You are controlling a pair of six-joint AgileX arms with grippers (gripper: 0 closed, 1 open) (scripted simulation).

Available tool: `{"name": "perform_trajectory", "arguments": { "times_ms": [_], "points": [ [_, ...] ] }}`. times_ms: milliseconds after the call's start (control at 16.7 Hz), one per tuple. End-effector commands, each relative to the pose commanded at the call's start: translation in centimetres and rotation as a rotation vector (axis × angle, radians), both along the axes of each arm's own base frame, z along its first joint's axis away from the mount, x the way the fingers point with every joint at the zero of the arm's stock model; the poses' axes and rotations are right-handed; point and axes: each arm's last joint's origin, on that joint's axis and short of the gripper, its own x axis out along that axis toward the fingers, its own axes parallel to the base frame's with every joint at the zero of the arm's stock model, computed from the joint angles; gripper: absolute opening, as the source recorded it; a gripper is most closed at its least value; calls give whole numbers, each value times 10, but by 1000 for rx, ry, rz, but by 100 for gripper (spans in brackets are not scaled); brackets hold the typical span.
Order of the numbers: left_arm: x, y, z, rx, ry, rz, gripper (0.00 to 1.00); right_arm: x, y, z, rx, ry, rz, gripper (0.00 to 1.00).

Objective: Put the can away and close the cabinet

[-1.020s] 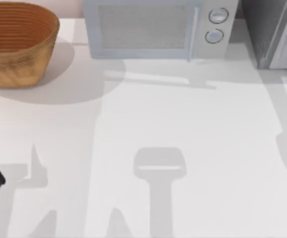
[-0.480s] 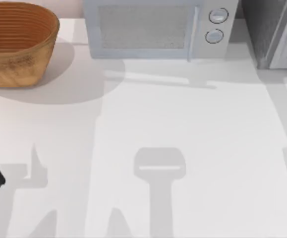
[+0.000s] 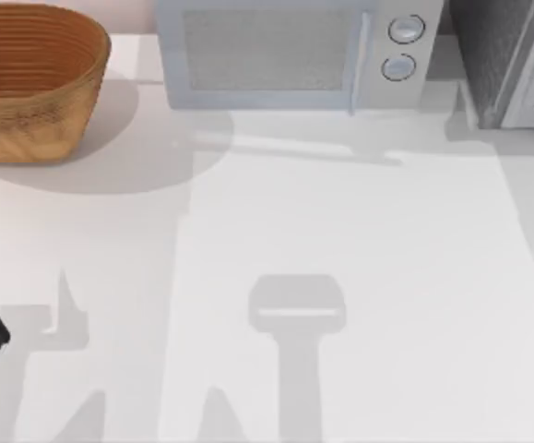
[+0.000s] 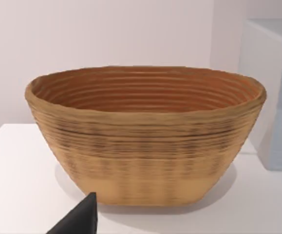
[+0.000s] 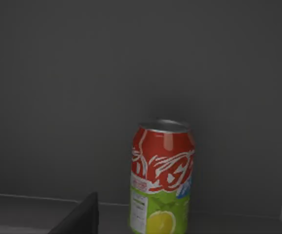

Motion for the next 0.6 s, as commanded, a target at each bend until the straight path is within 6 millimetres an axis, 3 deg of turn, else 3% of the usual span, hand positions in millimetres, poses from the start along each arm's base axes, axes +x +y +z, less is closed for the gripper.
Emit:
{"name": "perform_trajectory", "arguments": {
  "times_ms": [120,300,600],
  "points": [
    [0,0,0,0,0,0,100,-30,-5,-46,-6,30,-2,100],
    [0,0,0,0,0,0,100,-66,-10,-134,-5,93,-8,100],
    [0,0,0,0,0,0,100,-98,-16,-273,20,156,-25,100]
  ]
}}
